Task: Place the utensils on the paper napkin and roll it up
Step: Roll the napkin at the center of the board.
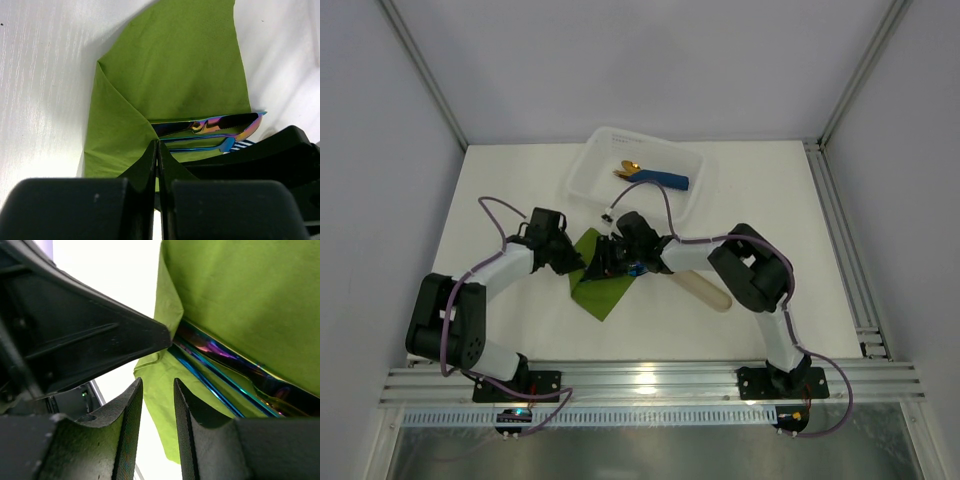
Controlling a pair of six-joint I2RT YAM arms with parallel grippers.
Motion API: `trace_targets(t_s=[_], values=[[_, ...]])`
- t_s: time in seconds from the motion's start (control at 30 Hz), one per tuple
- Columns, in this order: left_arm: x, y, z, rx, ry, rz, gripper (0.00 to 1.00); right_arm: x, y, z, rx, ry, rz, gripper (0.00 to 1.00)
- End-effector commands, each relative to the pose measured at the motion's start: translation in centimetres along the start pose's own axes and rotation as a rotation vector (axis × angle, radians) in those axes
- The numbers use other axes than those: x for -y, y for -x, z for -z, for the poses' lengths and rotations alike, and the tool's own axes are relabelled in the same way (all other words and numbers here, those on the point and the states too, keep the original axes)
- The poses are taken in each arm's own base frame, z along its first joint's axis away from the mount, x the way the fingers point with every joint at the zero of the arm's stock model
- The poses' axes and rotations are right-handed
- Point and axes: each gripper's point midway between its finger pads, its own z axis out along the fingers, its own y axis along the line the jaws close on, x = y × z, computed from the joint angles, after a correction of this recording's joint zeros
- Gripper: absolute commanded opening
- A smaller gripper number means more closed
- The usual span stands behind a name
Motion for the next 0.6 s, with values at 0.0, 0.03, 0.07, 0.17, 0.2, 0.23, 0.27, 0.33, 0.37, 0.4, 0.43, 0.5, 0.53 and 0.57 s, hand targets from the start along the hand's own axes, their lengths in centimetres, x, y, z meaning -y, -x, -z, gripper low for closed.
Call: trace_targets(t_s=[0.0, 0.03, 0.07, 0.17, 0.2, 0.23, 0.27, 0.33, 0.37, 0.4, 0.43, 0.5, 0.53, 0.57], values=[[1.0, 0.1, 0.9, 0.01, -0.046, -0.028, 0.0, -1.8, 2.1, -0.6, 0.077, 0.04, 0.042, 0.35], [1.0, 0.1, 0.9, 0.008, -0.046, -0.029, 0.0, -1.7, 2.3, -0.7, 0.082, 0.039, 0.041, 0.35], [1.0, 0.0, 0.9, 0.006, -0.046, -0.029, 0.0, -1.7, 2.3, -0.7, 0.088, 0.036, 0.043, 0.35], [1.1, 0.0, 0.8, 0.004, -0.053, -0.025, 0.0, -1.7, 2.7, -1.0, 0.104, 0.044, 0.045, 0.35], [1.0, -0.1, 0.8, 0.001, -0.05, -0.023, 0.0, -1.9, 2.8, -1.0, 0.105, 0.05, 0.043, 0.35], [1.0, -0.2, 0.8, -0.002, -0.051, -0.023, 0.0, -2.1, 3.0, -1.1, 0.112, 0.06, 0.037, 0.35], [1.0, -0.1, 0.8, -0.001, -0.052, -0.022, 0.0, -2.1, 3.0, -1.2, 0.111, 0.067, 0.032, 0.35], [1.1, -0.2, 0.9, -0.001, -0.055, -0.022, 0.0, -2.2, 3.0, -1.4, 0.112, 0.078, 0.024, 0.35], [1.0, -0.2, 0.9, -0.002, -0.054, -0.022, 0.0, -2.1, 2.9, -1.5, 0.11, 0.075, 0.019, 0.35], [1.1, -0.2, 1.1, 0.0, -0.058, -0.022, 0.0, -1.8, 2.7, -1.7, 0.108, 0.07, 0.014, 0.35], [1.1, -0.2, 1.1, 0.0, -0.056, -0.022, 0.0, -1.7, 2.9, -1.7, 0.115, 0.068, 0.013, 0.35], [1.1, -0.3, 1.2, 0.001, -0.057, -0.021, 0.0, -1.7, 2.8, -1.7, 0.121, 0.063, 0.009, 0.34], [1.1, -0.3, 1.2, 0.002, -0.058, -0.02, 0.0, -1.5, 2.9, -1.7, 0.129, 0.059, 0.007, 0.34], [1.0, -0.3, 1.2, 0.002, -0.058, -0.02, 0.0, -1.4, 2.8, -1.7, 0.128, 0.055, 0.008, 0.34]])
